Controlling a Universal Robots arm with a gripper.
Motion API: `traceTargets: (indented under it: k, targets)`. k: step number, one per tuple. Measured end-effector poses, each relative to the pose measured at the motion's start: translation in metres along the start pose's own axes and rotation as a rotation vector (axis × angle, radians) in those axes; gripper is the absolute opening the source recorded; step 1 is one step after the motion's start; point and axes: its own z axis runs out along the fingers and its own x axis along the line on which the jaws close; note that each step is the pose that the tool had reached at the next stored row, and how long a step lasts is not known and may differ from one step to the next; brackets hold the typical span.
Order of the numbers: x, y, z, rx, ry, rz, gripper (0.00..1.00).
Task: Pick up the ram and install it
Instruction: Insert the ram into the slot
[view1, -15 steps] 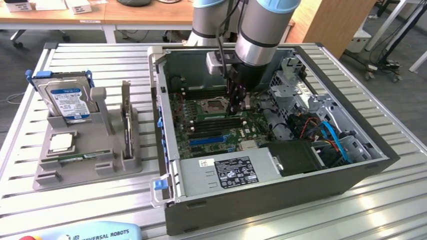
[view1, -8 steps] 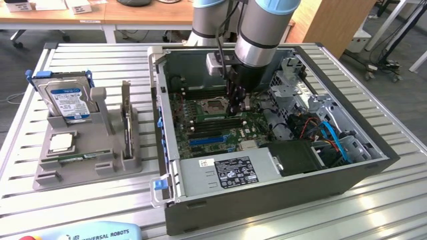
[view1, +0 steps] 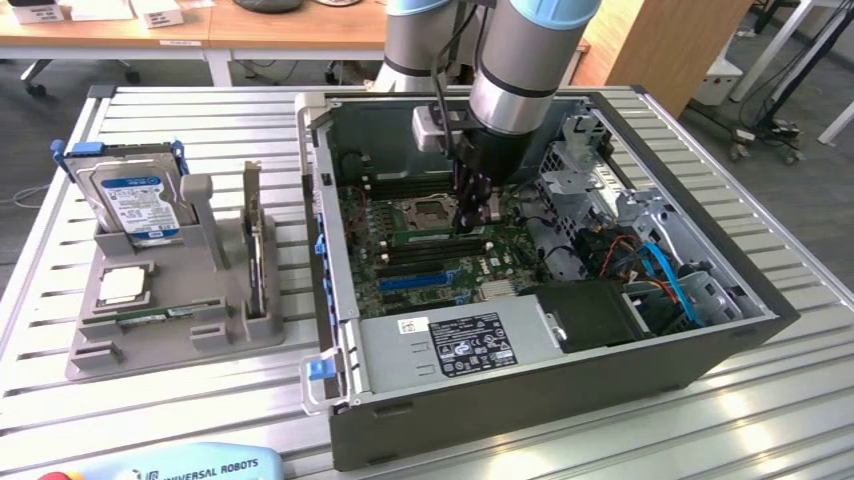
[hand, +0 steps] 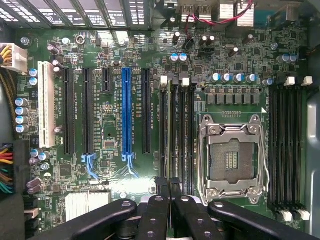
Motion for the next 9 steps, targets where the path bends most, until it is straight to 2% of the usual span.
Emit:
traceTargets:
  k: [9]
  targets:
    - [0.0002, -0.0002, 0.0025, -0.0001, 0.0001, 0.000, 0.12]
